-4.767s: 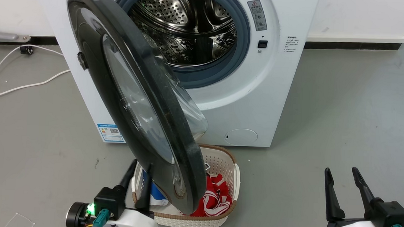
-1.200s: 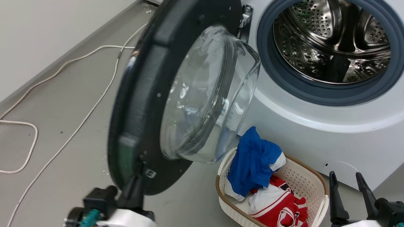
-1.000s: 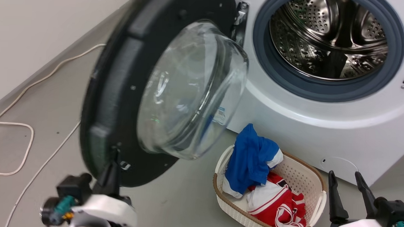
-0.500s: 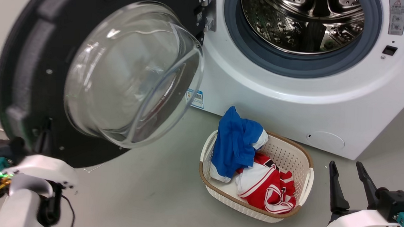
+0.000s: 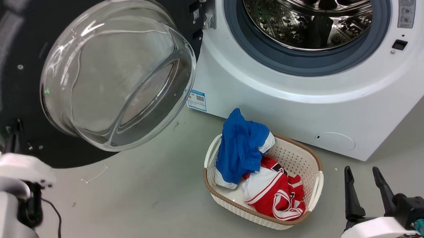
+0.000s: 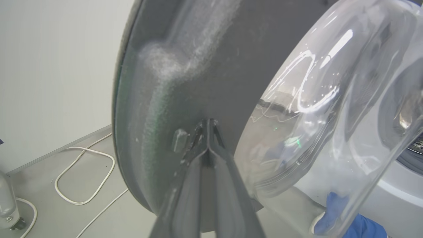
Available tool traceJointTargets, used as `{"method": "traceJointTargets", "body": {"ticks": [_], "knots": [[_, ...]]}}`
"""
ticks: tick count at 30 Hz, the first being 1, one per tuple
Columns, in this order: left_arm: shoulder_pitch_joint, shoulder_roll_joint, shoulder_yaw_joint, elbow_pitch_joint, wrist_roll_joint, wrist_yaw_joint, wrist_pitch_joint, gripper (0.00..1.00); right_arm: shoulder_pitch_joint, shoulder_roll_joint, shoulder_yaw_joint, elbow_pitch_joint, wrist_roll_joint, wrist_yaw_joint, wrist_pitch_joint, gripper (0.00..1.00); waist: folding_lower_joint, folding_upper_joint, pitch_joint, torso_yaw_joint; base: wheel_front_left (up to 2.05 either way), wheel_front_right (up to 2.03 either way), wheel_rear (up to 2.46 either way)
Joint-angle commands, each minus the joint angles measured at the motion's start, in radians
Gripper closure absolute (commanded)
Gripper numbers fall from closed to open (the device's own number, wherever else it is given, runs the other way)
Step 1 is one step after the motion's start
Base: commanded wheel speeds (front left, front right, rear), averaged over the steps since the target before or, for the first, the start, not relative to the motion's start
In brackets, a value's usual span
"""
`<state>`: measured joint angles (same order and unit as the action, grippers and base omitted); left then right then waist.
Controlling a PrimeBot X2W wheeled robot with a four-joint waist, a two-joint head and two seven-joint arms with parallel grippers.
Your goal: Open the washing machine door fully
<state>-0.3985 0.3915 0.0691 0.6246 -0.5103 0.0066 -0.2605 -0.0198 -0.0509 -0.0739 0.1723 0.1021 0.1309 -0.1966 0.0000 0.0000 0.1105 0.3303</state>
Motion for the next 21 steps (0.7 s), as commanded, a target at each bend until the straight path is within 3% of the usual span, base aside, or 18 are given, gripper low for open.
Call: {"method": "traceJointTargets", "body": {"ticks": [1,12,14,18,19,20,21], "knots": [[0.041,-0.019,0.010,-0.020,0.016,0.004,-0.006,1.00,0.003,0.001,-0.001,0.006,0.009,0.000,-0.007,0.00,0.0000,0.0000,-0.009,-0.002,0.00,0.00,0.00],[0.313,-0.165,0.053,-0.309,0.164,0.026,-0.005,1.00,0.034,0.001,0.021,0.044,0.031,0.000,-0.022,0.00,0.0000,0.0000,-0.089,-0.015,0.00,0.00,0.00],[0.403,-0.214,0.021,-0.392,0.214,0.020,-0.005,1.00,0.041,0.001,0.035,0.048,0.032,0.000,-0.022,0.00,0.0000,0.0000,-0.105,-0.032,0.00,0.00,0.00],[0.453,-0.253,-0.010,-0.451,0.255,0.010,-0.005,1.00,0.042,0.001,0.044,0.045,0.025,0.000,-0.019,0.00,0.0000,0.0000,-0.113,-0.061,0.00,0.00,0.00],[0.462,-0.265,-0.019,-0.460,0.262,0.005,-0.005,0.84,0.042,0.001,0.045,0.045,0.026,0.000,-0.017,0.00,0.0000,0.0000,-0.115,-0.071,0.00,0.00,0.00],[0.470,-0.272,-0.030,-0.471,0.271,0.001,-0.005,0.53,0.042,0.001,0.047,0.043,0.026,0.000,-0.017,0.00,0.0000,0.0000,-0.116,-0.081,0.00,0.00,0.00],[0.473,-0.279,-0.040,-0.478,0.277,-0.006,-0.005,0.28,0.042,0.001,0.047,0.041,0.026,0.000,-0.015,0.00,0.0000,0.0000,-0.118,-0.090,0.00,0.00,0.00]]}}
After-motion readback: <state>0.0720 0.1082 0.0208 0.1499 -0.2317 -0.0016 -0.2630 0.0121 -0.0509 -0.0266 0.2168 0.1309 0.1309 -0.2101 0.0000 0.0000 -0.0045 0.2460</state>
